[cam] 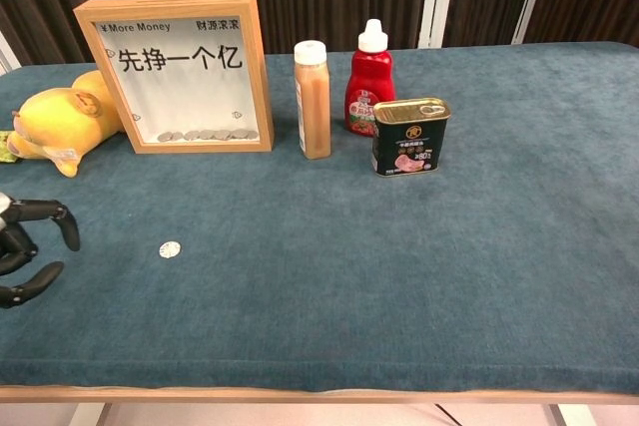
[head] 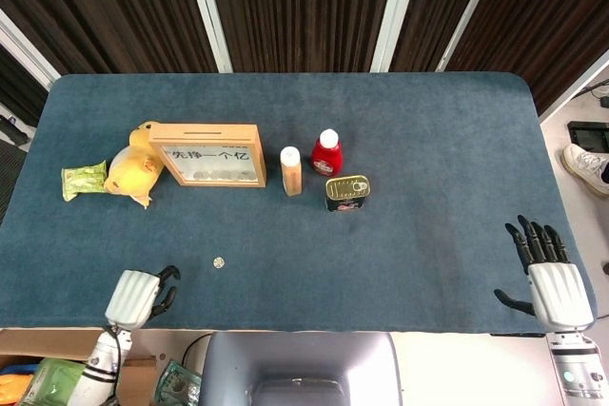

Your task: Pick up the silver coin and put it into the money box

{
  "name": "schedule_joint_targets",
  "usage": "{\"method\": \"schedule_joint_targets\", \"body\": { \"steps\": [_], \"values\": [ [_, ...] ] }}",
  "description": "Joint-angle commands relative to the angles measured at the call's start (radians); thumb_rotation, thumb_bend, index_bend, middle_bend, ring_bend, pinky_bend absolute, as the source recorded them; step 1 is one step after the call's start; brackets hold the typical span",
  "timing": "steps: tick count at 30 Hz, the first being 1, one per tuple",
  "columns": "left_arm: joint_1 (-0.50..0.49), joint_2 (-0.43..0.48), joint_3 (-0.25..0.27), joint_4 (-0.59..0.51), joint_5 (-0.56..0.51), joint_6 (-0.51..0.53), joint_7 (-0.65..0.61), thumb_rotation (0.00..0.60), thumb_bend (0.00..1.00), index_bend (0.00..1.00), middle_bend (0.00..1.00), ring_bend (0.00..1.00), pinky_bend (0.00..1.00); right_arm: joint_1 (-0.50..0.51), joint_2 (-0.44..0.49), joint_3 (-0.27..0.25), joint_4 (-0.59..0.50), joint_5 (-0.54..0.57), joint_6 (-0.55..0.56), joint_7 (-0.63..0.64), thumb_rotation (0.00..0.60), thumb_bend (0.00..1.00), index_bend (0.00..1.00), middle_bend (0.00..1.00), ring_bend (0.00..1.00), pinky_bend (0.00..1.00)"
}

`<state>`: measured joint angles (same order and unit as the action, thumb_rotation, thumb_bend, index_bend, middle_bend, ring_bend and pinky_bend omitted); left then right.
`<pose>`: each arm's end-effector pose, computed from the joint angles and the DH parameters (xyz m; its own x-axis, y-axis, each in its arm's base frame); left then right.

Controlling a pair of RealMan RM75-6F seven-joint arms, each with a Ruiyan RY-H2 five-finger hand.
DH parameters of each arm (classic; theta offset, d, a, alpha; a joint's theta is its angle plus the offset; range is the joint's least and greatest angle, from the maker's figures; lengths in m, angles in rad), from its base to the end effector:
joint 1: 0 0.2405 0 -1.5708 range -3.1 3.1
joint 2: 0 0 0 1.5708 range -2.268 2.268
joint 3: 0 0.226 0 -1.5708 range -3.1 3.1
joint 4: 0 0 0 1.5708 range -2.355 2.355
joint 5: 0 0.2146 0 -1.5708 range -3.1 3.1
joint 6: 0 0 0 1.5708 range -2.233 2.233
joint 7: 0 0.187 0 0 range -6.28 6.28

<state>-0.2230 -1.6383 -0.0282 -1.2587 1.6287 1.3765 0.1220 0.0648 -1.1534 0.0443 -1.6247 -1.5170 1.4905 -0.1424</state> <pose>-0.2274 0.2463 -0.0153 0.3903 0.0747 0.9176 0.8930 -0.2733 -0.3576 -0.2808 -0.2148 0.1288 0.4822 -0.0117 0.8760 -0.8760 -0.0110 0.4821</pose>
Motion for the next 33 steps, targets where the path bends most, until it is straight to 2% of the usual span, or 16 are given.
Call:
{"method": "schedule_joint_targets", "body": {
  "steps": [1, 8, 13, 24, 33],
  "values": [
    [-0.021, -0.098, -0.034, 0.05, -0.041, -0.003, 0.07, 0.6, 0.42, 0.49, 1.0, 1.0, 1.0, -0.003, 0.006, 0.003, -0.002, 0.005, 0.004, 0.014, 0.6, 0.17, 0.0, 0.0, 0.0, 0.0],
    [-0.037, -0.159, -0.046, 0.089, -0.051, -0.001, 0.12, 0.6, 0.42, 0.46, 1.0, 1.0, 1.0, -0.007, 0.012, 0.005, -0.002, 0.009, 0.007, 0.025, 0.6, 0.17, 0.0, 0.0, 0.0, 0.0],
    [-0.069, -0.221, -0.069, 0.117, -0.078, -0.027, 0.207, 0.6, 0.42, 0.44, 1.0, 1.0, 1.0, -0.007, 0.014, 0.005, -0.004, 0.016, 0.001, 0.018, 0.6, 0.17, 0.0, 0.0, 0.0, 0.0],
    [-0.111, -0.262, -0.072, 0.114, -0.114, -0.074, 0.275, 0.6, 0.42, 0.43, 1.0, 1.0, 1.0, -0.006, 0.014, 0.006, -0.007, 0.022, -0.006, 0.01, 0.6, 0.17, 0.0, 0.0, 0.0, 0.0],
    [-0.128, -0.289, -0.077, 0.156, -0.147, -0.092, 0.308, 0.6, 0.42, 0.43, 1.0, 1.0, 1.0, -0.007, 0.019, 0.006, -0.008, 0.021, -0.006, 0.017, 0.6, 0.17, 0.0, 0.0, 0.0, 0.0]
  ]
}}
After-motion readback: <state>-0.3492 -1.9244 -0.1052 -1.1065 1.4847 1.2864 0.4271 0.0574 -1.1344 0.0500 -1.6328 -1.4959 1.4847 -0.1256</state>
